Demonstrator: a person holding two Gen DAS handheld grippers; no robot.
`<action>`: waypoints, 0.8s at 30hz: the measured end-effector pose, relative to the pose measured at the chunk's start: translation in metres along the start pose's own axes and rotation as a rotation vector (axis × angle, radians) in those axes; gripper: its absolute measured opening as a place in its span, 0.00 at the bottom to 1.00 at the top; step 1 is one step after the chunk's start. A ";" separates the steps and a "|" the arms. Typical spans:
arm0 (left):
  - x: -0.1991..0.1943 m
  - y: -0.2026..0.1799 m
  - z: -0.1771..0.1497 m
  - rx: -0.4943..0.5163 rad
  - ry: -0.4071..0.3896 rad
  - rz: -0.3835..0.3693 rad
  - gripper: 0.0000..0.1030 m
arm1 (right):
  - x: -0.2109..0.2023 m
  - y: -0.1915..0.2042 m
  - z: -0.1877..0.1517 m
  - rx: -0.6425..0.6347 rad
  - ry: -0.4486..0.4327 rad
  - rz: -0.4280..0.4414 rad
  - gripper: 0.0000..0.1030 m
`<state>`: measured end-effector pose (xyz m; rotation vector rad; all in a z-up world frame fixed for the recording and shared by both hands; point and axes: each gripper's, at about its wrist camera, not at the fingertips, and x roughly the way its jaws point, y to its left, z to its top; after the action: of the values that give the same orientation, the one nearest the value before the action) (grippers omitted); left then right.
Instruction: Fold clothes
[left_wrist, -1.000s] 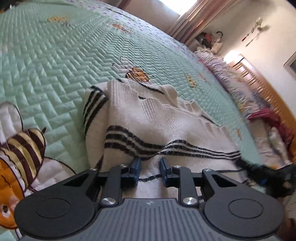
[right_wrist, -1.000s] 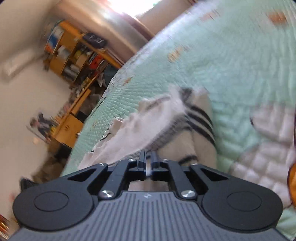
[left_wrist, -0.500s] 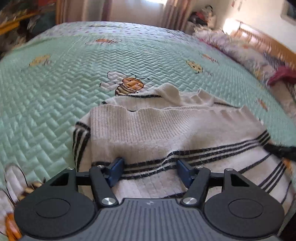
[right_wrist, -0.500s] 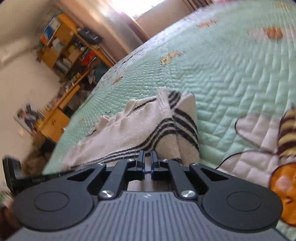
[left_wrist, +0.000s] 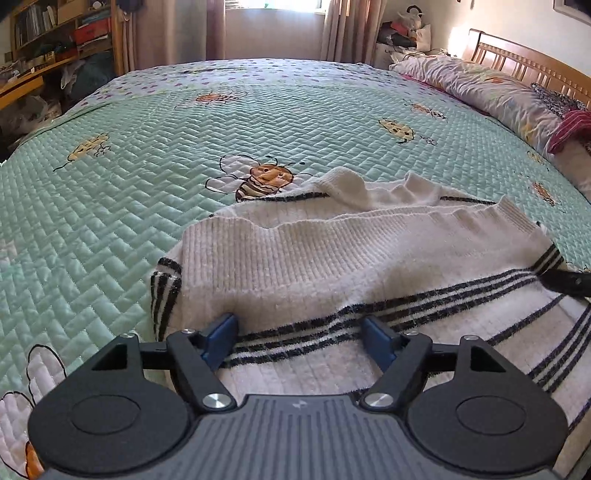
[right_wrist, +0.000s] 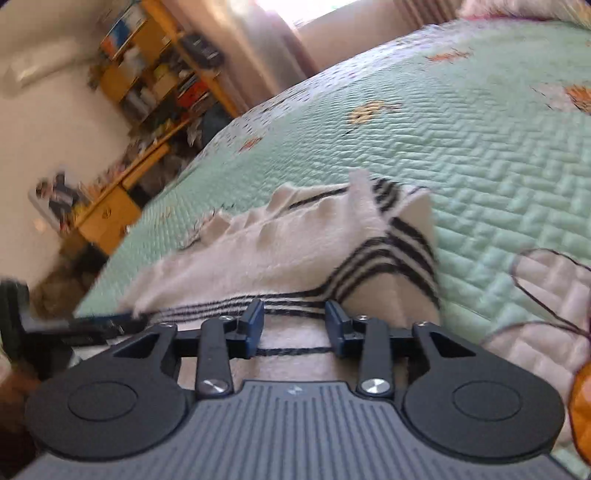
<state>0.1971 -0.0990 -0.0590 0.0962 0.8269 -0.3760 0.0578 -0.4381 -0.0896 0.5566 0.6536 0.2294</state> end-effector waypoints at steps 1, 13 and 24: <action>0.001 0.000 0.000 0.001 0.001 0.001 0.76 | -0.005 0.004 0.002 -0.009 -0.007 -0.010 0.38; 0.003 -0.003 -0.001 0.010 0.014 0.005 0.78 | -0.030 0.013 -0.018 -0.188 0.072 -0.057 0.49; 0.005 -0.004 -0.001 0.018 0.022 0.007 0.80 | -0.026 0.043 -0.034 -0.369 0.167 -0.106 0.61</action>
<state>0.1980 -0.1039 -0.0631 0.1204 0.8447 -0.3769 0.0150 -0.3984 -0.0744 0.1487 0.7792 0.2912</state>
